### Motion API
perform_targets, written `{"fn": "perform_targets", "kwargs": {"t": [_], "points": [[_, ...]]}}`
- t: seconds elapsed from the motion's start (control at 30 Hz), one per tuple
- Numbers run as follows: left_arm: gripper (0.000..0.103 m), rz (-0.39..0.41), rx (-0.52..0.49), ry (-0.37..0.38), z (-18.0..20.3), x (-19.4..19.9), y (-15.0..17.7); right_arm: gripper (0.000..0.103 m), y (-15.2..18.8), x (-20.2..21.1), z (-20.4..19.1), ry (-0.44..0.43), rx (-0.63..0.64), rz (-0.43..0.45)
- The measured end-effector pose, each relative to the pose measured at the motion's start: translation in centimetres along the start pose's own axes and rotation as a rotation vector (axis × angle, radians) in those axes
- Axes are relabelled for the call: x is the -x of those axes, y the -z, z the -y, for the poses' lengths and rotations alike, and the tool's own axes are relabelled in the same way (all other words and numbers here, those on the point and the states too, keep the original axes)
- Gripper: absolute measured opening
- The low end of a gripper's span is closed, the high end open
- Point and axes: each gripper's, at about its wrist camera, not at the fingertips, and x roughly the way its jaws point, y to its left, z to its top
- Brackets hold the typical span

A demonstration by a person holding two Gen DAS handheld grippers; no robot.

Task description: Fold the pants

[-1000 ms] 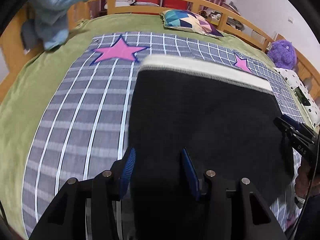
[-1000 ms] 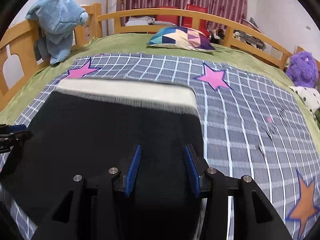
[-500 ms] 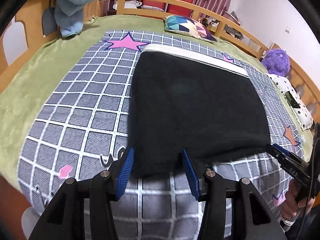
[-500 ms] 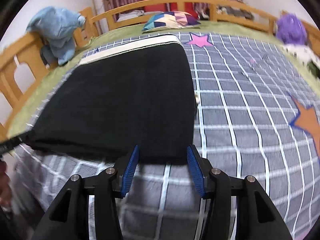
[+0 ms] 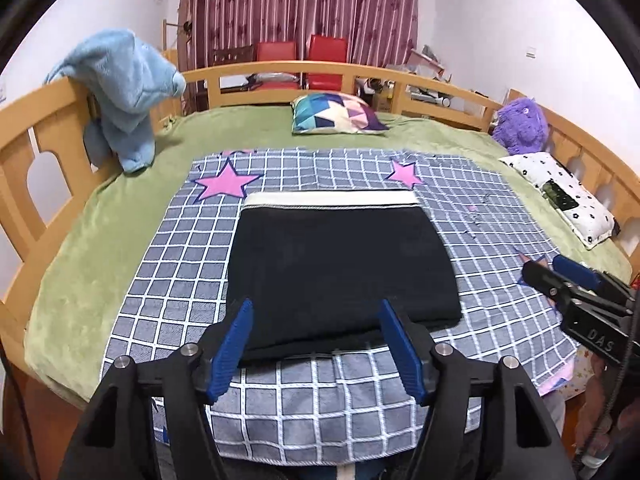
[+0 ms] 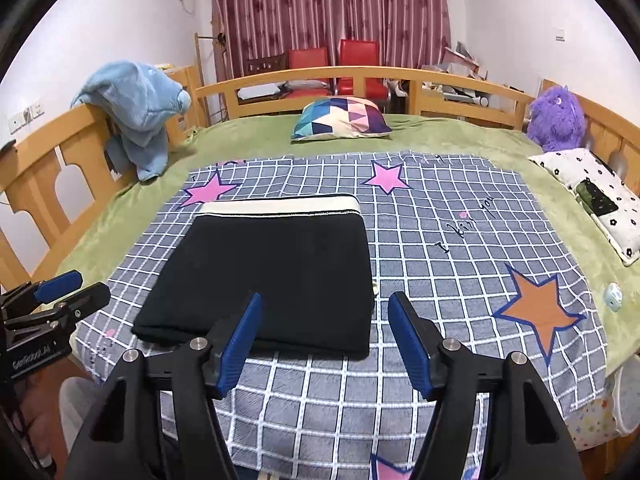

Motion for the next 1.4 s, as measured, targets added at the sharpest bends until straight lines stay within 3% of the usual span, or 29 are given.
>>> {"fn": "perform_targets", "kwargs": {"t": [0.07, 0.13, 0.23, 0.73, 1.4], "points": [[0.07, -0.002, -0.019, -0.01, 0.6, 0.9, 0.2, 0.073, 0.1, 1.0, 0.4, 0.017, -0.024, 0.001], [0.071, -0.003, -0.027, -0.008, 1.0, 1.5, 0.5, 0.092, 0.5, 2.0, 0.5, 0.025, -0.032, 0.023], [0.071, 0.004, -0.006, -0.023, 1.1, 2.4, 0.9, 0.097, 0.9, 3.5, 0.7, 0.046, -0.021, 0.067], [0.073, 0.011, -0.002, -0.044, 1.4, 4.0, 1.5, 0.097, 1.1, 5.1, 0.7, 0.104, -0.023, 0.052], [0.073, 0.013, 0.021, -0.064, 1.3, 4.2, 1.5, 0.097, 1.6, 5.8, 0.5, 0.108, -0.029, 0.064]]}}
